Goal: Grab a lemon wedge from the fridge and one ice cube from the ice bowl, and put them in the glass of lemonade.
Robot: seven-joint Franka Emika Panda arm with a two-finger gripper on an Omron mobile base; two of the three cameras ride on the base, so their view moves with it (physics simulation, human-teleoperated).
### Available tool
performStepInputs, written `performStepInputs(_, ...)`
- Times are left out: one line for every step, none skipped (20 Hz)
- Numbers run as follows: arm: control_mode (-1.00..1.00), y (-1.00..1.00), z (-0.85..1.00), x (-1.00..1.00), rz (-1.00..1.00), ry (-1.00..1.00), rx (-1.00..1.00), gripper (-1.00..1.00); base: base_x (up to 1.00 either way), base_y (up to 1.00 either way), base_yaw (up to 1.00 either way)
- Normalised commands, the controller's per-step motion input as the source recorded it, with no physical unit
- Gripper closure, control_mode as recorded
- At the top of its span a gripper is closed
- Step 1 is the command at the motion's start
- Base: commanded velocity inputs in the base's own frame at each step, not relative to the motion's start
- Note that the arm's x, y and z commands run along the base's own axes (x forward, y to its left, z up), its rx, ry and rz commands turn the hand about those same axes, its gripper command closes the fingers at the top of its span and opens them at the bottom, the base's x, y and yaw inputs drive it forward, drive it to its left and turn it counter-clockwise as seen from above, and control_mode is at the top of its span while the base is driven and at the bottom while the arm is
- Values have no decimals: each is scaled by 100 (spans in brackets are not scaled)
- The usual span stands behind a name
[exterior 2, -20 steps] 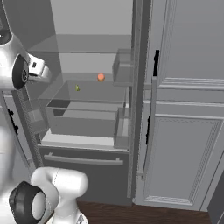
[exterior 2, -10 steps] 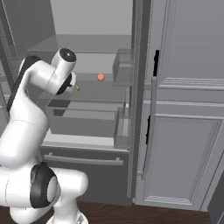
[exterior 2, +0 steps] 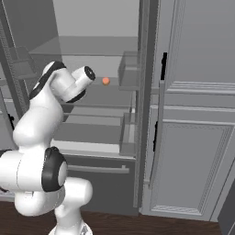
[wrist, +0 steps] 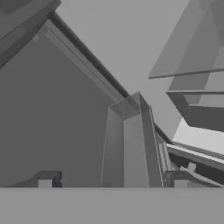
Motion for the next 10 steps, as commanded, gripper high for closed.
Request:
performStepInputs(-100,70,-6,14,21,0,8,-100,0,0,0)
performStepInputs(-100,79,-10,9,21,0,7,-100,0,0,0)
performStepInputs(-100,89,-12,4,21,2,6,-100,0,0,0)
performStepInputs(-100,93,-16,2,22,2,5,-100,0,0,0)
performStepInputs(-100,89,-19,1,22,2,6,-100,0,0,0)
performStepInputs(-100,84,-21,1,22,3,5,-100,0,0,0)
performStepInputs(-100,73,-21,4,22,5,5,-100,0,0,0)
performStepInputs(-100,65,-20,6,22,6,5,-100,0,0,0)
performStepInputs(-100,66,-19,3,22,5,5,-100,0,0,0)
performStepInputs(-100,68,-19,1,21,4,5,-100,0,0,0)
